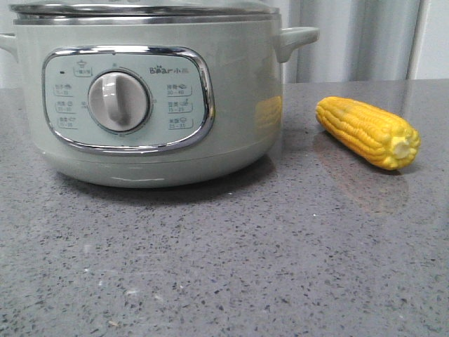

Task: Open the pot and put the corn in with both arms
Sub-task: 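Move the left gripper to the glass lid's gold knob and grasp it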

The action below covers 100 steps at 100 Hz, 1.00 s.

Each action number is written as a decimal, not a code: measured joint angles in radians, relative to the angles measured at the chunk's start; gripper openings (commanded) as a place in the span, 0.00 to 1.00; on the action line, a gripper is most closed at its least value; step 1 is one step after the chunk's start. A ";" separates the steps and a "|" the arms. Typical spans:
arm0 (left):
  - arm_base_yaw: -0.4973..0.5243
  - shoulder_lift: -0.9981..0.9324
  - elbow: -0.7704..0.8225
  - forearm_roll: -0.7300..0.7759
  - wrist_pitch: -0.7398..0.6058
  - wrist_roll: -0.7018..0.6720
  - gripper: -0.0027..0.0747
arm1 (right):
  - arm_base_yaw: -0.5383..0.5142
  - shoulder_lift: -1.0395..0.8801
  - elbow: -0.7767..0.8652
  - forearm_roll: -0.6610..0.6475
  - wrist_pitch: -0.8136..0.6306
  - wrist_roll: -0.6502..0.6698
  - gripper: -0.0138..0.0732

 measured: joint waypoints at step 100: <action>0.000 0.000 0.001 0.062 -0.153 0.000 0.01 | 0.000 0.000 0.000 -0.006 -0.163 0.000 0.08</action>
